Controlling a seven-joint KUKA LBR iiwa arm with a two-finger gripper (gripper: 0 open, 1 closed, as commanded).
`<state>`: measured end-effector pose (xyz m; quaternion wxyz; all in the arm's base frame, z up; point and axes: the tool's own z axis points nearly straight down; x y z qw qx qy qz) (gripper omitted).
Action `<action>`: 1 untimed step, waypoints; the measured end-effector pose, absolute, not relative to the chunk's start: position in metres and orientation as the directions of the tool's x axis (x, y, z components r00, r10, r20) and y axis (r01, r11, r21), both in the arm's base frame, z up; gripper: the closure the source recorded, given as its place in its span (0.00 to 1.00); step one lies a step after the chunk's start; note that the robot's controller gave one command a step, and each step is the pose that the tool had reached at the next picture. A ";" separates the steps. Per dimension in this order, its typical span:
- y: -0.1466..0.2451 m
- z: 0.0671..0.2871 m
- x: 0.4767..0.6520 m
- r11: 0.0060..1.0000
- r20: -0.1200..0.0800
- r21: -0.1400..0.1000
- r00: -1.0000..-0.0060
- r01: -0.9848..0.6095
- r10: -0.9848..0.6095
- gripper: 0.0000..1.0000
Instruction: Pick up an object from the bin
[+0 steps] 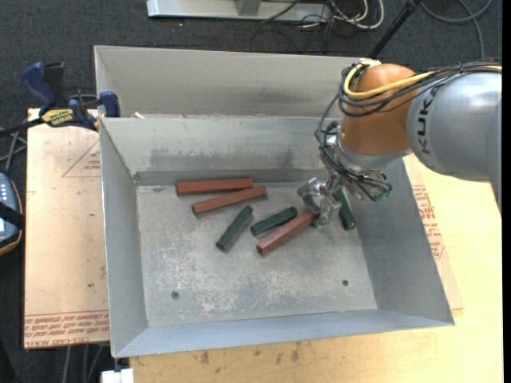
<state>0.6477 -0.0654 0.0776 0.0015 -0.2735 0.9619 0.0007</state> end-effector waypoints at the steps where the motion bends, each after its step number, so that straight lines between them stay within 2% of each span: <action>1: -0.057 0.201 0.644 0.818 -0.004 -0.001 -0.818 -0.575 -0.575 1.00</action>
Offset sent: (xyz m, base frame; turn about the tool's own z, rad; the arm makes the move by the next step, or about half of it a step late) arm 0.0000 0.0000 0.0000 0.0000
